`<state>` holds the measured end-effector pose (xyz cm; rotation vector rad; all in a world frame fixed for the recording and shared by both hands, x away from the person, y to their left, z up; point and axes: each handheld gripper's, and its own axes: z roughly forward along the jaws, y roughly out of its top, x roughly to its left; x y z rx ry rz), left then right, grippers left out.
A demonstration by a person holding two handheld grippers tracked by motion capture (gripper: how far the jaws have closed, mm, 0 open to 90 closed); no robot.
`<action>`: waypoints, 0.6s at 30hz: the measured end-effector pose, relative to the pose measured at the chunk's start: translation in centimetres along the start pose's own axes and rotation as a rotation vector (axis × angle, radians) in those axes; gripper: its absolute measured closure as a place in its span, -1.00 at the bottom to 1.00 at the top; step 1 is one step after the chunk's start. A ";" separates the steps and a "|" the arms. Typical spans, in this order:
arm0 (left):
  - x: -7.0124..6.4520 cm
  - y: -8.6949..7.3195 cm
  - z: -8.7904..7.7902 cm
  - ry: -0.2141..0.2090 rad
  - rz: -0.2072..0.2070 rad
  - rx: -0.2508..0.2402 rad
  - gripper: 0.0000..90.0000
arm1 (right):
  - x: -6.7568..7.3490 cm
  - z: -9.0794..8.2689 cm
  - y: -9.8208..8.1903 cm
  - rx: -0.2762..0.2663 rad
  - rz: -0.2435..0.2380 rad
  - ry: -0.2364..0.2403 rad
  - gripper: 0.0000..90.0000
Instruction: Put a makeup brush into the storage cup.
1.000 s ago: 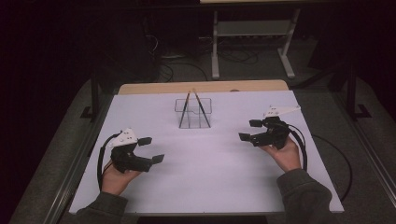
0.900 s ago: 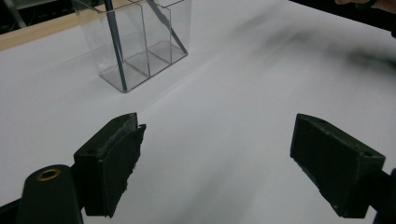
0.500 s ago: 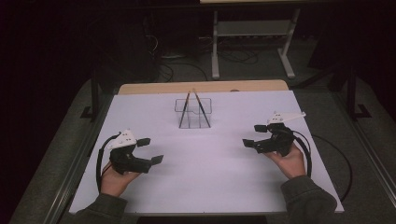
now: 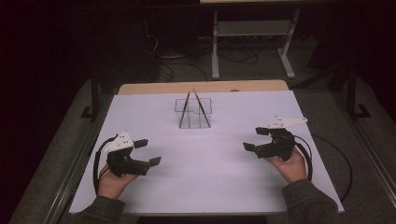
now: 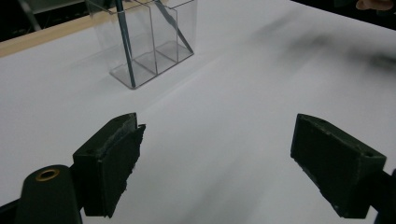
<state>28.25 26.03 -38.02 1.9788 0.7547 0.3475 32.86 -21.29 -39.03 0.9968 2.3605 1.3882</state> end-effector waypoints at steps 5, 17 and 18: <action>0.0 -0.1 -0.1 0.006 -0.004 0.011 -0.67 | 0.1 -0.3 -0.2 -0.003 0.002 -0.010 -0.67; -0.2 -0.3 -0.1 0.016 -0.011 0.016 -0.67 | 0.3 -0.9 -1.1 -0.014 0.001 -0.037 -0.67; -0.2 -0.4 -0.2 0.016 -0.009 0.019 -0.67 | 0.4 -1.0 -1.2 -0.013 0.006 -0.036 -0.67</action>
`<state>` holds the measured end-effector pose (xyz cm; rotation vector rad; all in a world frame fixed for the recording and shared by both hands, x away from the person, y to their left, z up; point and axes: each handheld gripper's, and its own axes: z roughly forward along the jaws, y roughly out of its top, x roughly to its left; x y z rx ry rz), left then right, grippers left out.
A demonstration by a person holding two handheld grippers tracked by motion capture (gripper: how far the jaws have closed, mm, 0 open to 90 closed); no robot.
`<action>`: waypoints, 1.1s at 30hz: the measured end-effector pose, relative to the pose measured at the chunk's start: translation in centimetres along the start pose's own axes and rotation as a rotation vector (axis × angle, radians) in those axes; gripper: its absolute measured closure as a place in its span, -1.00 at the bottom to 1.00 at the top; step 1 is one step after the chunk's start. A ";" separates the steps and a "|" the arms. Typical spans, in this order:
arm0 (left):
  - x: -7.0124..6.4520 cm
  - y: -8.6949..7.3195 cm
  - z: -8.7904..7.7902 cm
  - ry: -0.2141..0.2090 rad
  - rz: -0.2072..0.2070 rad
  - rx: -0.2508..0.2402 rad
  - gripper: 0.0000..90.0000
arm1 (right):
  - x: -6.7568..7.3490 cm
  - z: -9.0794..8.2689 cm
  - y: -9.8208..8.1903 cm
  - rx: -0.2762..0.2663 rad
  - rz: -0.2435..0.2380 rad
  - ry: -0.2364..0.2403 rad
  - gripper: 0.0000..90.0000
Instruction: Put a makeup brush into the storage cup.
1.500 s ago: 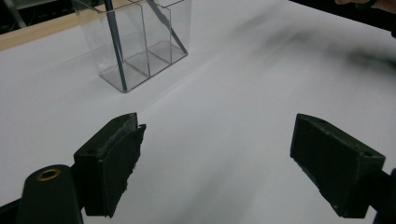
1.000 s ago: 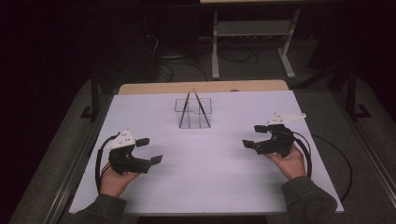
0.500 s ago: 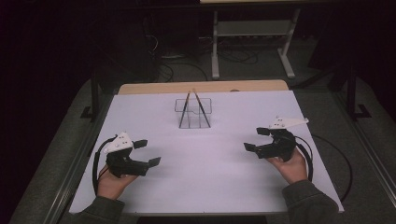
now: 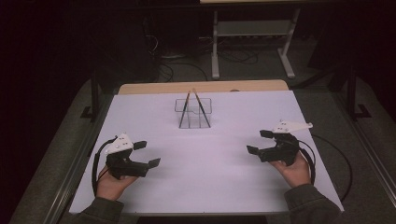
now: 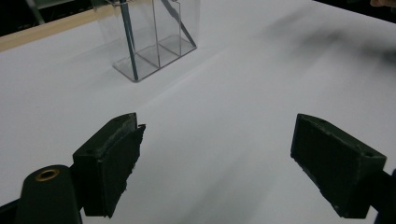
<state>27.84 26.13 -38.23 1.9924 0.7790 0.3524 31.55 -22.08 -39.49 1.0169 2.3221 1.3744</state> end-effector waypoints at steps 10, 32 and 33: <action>-0.2 -0.4 -0.1 -0.001 0.006 0.008 -0.67 | 0.1 -0.2 -0.9 -0.001 0.008 -0.003 -0.67; -0.3 -1.5 0.0 -0.005 0.007 0.021 -0.66 | 0.2 -0.9 -2.6 -0.005 0.035 0.004 -0.67; -0.4 -1.5 0.0 -0.005 0.001 0.021 -0.66 | 0.2 -1.0 -2.8 -0.010 0.029 0.001 -0.67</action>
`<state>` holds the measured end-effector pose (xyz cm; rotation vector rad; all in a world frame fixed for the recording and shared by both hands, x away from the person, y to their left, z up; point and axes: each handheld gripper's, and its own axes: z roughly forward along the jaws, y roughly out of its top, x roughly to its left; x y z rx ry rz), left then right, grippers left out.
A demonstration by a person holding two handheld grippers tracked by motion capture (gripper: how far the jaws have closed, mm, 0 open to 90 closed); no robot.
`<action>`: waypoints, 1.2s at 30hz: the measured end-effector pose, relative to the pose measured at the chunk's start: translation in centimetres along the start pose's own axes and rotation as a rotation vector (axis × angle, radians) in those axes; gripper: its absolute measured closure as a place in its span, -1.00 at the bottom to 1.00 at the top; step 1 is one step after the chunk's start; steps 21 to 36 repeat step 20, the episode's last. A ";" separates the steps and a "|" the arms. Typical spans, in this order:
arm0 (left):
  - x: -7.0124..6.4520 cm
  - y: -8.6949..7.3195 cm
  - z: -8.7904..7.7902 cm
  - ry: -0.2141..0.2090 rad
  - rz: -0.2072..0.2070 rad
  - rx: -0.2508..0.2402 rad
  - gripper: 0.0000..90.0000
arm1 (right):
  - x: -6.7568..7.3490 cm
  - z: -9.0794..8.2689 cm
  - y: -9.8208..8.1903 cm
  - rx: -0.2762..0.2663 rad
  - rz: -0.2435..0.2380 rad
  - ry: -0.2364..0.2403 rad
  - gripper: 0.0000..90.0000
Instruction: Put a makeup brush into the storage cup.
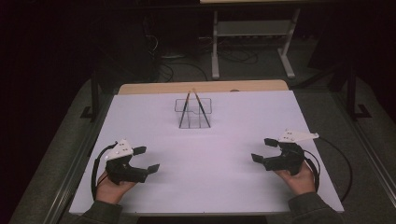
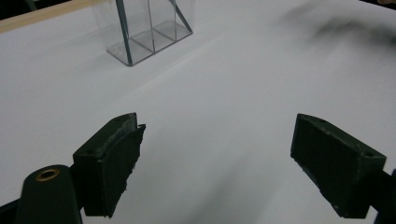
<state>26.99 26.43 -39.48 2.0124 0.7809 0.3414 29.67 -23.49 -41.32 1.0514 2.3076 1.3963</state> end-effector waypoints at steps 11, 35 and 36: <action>0.1 -0.3 0.2 -0.009 0.010 0.008 -0.66 | -0.1 0.0 -0.7 0.003 0.009 -0.001 -0.67; 0.1 -0.4 0.4 -0.008 0.009 0.013 -0.66 | -0.1 0.0 -0.9 0.001 0.015 0.006 -0.67; 0.1 -0.4 0.4 -0.008 0.009 0.013 -0.66 | -0.1 0.0 -0.9 0.001 0.015 0.006 -0.67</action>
